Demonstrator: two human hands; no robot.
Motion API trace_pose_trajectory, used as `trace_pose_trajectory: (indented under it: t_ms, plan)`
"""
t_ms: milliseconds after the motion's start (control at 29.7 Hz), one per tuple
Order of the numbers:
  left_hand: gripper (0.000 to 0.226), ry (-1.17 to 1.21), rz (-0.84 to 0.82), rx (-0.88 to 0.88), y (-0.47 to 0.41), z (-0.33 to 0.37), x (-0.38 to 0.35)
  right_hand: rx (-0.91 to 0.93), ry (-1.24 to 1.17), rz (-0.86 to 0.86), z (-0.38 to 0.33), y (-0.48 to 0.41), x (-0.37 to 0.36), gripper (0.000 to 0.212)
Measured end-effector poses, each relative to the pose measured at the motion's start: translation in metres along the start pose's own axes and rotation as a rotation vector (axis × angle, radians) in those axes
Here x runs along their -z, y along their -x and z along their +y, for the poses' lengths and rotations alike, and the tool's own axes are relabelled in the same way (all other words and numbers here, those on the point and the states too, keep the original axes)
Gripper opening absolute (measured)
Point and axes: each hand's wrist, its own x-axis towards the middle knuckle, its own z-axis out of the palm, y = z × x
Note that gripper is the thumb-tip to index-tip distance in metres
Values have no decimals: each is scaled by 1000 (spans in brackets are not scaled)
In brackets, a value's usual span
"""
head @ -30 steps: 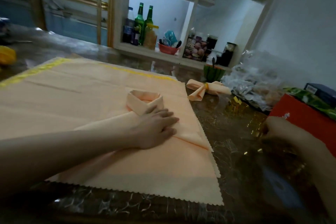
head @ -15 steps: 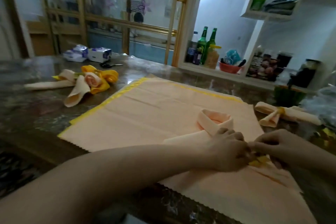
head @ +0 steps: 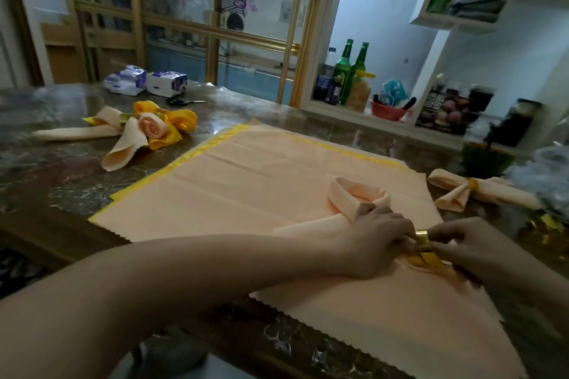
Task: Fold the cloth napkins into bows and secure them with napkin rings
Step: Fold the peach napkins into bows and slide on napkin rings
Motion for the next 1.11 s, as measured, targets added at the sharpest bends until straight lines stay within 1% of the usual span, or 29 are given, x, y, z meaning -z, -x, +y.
trace_pose_trajectory:
  t_ms: [34,101,202,270,371,438,506,573,640,741,809,843,910,977,1011,1045,1112]
  plan:
    - [11,23,7,-18,-2,0,-2,20,37,-20,4,0,2,11]
    - [10,41,21,-28,0,-1,-2,48,27,-70,7,-2,6,11]
    - [12,36,28,-11,-2,2,-1,21,-18,-180,10,-2,7,14]
    - [14,28,20,12,-3,5,0,30,-12,-217,13,-4,5,13]
    - [18,26,52,20,-1,10,1,53,6,-201,12,-5,3,9]
    - [28,66,96,27,0,13,0,50,-3,-199,10,-5,2,11]
    - [43,63,68,25,1,14,-1,38,-18,-186,8,-5,0,15]
    - [52,-3,6,14,0,14,-2,13,-43,-154,6,-7,-2,17]
    - [52,-28,-10,5,-2,13,-3,-23,-67,-124,5,-8,-4,19]
    - [46,8,26,22,-2,13,-2,-15,-97,-91,4,-7,-7,21]
    - [42,23,44,19,-1,12,-2,-31,-172,-60,6,-6,-8,20]
    - [41,24,51,23,0,12,-2,-61,-258,-38,7,-6,-8,18]
    - [43,22,54,52,0,11,-2,-174,-520,8,8,-5,-5,16]
    - [51,33,79,102,-1,8,-2,-242,-755,62,9,-3,-2,17]
    - [58,34,88,125,-1,7,-3,-244,-794,84,10,-2,1,14]
    - [64,30,91,144,-2,7,-3,-235,-780,86,12,1,4,11]
    - [69,17,92,160,-3,7,-3,-221,-631,14,13,8,12,10]
